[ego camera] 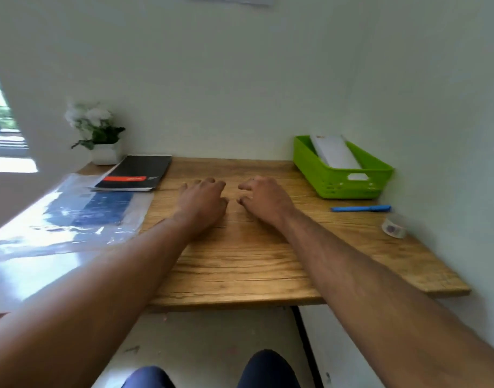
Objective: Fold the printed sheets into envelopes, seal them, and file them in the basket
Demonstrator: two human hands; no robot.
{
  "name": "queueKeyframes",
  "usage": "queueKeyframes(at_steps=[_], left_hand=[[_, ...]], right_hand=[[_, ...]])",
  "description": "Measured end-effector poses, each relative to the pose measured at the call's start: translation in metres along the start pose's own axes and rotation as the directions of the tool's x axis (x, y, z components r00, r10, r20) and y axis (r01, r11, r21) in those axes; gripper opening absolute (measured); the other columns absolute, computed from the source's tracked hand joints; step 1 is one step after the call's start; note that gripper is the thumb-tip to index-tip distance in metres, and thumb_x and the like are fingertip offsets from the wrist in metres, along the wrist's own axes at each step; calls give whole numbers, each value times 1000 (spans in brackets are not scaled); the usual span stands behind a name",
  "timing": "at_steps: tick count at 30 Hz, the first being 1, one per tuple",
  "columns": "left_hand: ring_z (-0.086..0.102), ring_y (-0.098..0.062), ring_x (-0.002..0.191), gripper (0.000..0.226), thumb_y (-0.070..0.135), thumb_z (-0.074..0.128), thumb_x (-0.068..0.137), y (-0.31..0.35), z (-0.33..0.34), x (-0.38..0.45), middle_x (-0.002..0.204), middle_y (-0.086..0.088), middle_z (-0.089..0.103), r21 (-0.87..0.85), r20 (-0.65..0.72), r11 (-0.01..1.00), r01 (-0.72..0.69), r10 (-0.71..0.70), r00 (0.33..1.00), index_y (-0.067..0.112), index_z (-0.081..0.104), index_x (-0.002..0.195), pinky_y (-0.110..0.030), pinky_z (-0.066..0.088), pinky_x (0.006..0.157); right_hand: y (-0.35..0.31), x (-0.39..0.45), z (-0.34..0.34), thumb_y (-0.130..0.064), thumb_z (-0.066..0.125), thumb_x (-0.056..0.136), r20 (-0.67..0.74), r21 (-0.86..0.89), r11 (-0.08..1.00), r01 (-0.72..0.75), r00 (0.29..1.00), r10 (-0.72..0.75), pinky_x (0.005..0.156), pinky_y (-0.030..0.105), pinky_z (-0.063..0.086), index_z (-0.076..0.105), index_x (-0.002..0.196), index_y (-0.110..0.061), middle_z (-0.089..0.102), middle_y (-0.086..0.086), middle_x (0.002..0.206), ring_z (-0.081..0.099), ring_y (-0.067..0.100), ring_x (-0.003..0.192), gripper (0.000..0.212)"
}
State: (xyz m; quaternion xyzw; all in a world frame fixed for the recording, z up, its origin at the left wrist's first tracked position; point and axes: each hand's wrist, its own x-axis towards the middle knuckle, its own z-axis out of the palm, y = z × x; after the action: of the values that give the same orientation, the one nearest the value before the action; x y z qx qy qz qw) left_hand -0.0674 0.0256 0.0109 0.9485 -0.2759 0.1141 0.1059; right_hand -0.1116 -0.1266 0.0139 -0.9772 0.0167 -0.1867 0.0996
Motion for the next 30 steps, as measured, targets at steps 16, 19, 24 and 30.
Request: queueKeyframes(at_steps=[16,19,24,30], left_hand=[[5,-31,150,57,52,17,100,-53,35,45,163,-4,11,-54,239,988,147,-131,962,33,16,154,-62,0,115],[4,-31,150,58,54,17,99,-51,31,43,164,-4,9,-54,273,986,158,-138,952,34,14,154,-61,-2,116],[-2,-30,150,59,53,16,99,-46,20,46,164,-2,3,-48,358,982,184,-155,921,34,9,154,-61,-4,116],[4,-33,149,58,51,20,99,-42,5,52,164,-5,9,4,438,982,191,-173,882,32,13,154,-64,2,115]], right_hand=[[4,59,67,-43,35,96,62,-87,996,-4,998,9,94,42,46,56,127,-18,58,8,123,54,27,113,45],[0,55,61,-44,33,94,94,-90,995,-42,994,50,97,43,45,56,127,-17,57,10,128,53,27,117,49],[-8,57,45,-47,28,91,223,-135,986,-100,966,128,100,43,41,55,128,-18,56,9,131,50,29,121,55],[-18,60,29,-43,38,94,322,-129,984,-126,933,162,103,44,35,50,132,-21,50,6,135,44,27,125,46]])
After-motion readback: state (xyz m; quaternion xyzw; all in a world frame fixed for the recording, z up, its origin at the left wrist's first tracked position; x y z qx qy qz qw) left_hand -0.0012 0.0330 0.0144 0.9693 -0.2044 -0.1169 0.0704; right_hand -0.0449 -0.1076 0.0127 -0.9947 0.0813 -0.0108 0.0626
